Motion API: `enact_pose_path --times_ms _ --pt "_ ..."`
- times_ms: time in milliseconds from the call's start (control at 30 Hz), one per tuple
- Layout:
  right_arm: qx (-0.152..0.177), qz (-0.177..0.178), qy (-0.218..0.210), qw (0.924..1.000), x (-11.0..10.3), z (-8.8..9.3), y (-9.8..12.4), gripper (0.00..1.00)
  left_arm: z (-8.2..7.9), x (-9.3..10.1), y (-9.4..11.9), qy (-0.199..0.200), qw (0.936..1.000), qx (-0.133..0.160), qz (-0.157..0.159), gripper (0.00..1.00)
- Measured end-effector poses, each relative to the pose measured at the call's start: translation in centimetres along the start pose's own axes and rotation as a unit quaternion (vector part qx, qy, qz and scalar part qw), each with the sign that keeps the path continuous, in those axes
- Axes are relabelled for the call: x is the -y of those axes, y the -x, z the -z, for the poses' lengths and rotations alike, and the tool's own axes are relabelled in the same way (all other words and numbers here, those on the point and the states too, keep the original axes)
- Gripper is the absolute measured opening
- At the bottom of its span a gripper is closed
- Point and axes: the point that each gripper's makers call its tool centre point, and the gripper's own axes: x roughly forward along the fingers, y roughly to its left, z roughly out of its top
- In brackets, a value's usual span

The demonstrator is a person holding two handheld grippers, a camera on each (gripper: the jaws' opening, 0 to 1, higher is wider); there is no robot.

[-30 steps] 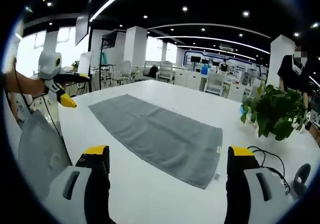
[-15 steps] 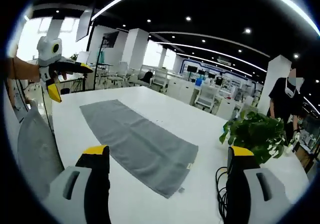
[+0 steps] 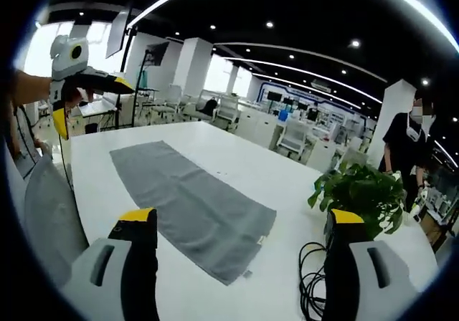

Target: Fold the towel on the table until its edges align and the towel forms a compact rectangular stack.

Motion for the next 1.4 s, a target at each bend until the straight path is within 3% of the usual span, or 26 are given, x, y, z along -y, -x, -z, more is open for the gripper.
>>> enact_pose_path --times_ms 200,500,733,867,967,1000,1133,1400 --pt "-0.004 0.012 -0.017 0.9998 1.7 0.7 0.1 0.99 -1.6 0.9 -2.3 -0.008 0.9997 0.009 0.019 0.99" --pt "-0.035 0.003 -0.028 0.9990 3.2 3.6 -1.9 0.98 -0.3 3.2 -6.4 0.006 0.9992 -0.022 0.031 0.99" --pt "-0.059 -0.012 -0.045 0.9972 4.5 5.9 -4.2 0.97 -0.5 4.8 -9.9 0.058 0.9974 -0.015 0.039 0.99" --pt "-0.071 -0.023 -0.053 0.9958 5.3 7.0 -6.4 0.97 0.2 5.0 -11.2 0.071 0.9966 -0.022 0.036 0.99" --pt "-0.072 -0.029 -0.056 0.9954 5.7 7.0 -7.7 0.97 1.0 4.9 -11.9 0.063 0.9970 -0.033 0.030 0.98" --pt "-0.070 -0.031 -0.055 0.9955 4.9 6.4 -7.7 0.97 1.4 4.8 -12.2 0.058 0.9971 -0.039 0.029 0.98" --pt "-0.066 -0.037 -0.053 0.9957 5.0 6.0 -9.2 0.97 2.4 4.3 -13.4 0.070 0.9958 -0.050 0.031 0.98" --pt "-0.066 -0.038 -0.061 0.9953 6.1 7.3 -11.9 0.95 4.8 4.8 -15.6 0.062 0.9942 -0.081 0.034 0.98"
